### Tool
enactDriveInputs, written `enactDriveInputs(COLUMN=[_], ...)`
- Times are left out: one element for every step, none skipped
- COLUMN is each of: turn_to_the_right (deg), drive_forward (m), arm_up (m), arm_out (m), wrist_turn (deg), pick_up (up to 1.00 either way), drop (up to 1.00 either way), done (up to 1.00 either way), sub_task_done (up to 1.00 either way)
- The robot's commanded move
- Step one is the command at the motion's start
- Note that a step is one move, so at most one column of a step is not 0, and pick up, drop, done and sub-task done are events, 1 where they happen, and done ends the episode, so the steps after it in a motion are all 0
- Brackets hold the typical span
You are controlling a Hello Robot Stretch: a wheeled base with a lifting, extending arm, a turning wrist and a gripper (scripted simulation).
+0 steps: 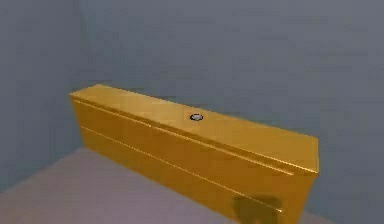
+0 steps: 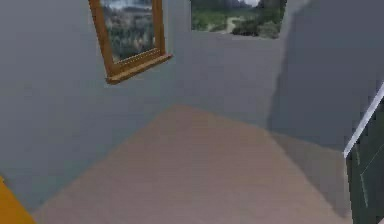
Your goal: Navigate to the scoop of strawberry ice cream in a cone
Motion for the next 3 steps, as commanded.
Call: enactDriveInputs(turn_to_the_right=[-45.0, -45.0, -45.0], drive_forward=[0.0, 0.0, 0.0], arm_up=[0.0, 0.0, 0.0], arm_out=[0.0, 0.0, 0.0], wrist_turn=[0.0, 0.0, 0.0], pick_up=[0.0, 0.0, 0.0], drop=[0.0, 0.0, 0.0], done=[0.0, 0.0, 0.0], sub_task_done=[0.0, 0.0, 0.0])
